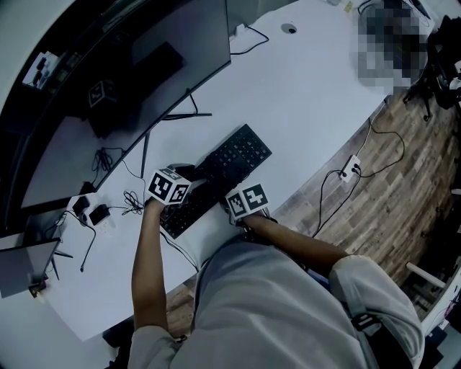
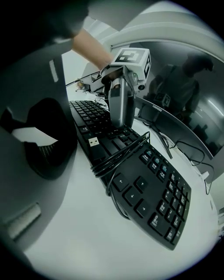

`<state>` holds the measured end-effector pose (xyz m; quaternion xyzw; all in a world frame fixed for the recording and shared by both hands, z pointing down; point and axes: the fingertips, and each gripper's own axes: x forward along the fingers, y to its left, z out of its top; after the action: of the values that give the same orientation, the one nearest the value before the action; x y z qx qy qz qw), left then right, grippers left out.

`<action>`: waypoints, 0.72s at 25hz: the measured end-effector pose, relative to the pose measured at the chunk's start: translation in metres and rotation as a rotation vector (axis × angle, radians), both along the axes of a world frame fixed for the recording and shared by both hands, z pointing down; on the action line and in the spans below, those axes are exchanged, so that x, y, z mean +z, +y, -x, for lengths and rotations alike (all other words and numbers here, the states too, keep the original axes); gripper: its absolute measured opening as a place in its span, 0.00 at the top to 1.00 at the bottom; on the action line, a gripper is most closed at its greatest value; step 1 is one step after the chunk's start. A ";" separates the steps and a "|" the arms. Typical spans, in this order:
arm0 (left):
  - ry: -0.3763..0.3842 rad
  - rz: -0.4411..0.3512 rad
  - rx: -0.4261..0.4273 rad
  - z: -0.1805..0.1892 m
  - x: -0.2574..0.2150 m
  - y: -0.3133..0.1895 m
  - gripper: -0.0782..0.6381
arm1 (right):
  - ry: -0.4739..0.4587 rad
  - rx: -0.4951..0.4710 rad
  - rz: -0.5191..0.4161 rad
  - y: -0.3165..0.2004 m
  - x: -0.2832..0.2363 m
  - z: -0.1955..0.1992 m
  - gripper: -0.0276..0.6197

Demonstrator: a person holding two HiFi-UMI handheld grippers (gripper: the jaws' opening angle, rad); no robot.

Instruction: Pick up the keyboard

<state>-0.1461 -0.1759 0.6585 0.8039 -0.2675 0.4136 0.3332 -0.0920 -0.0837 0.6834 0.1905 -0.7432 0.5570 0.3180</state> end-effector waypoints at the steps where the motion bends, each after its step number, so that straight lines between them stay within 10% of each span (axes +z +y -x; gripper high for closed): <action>1: 0.010 0.018 0.003 -0.001 0.000 0.000 0.89 | -0.006 0.000 0.004 0.000 0.000 0.000 0.98; 18: 0.113 0.209 -0.038 -0.002 -0.004 0.006 0.89 | -0.022 -0.104 0.023 0.010 0.002 0.001 0.97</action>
<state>-0.1445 -0.1701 0.6547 0.7816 -0.2187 0.3871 0.4376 -0.0929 -0.0734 0.6855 0.1416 -0.7491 0.5503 0.3405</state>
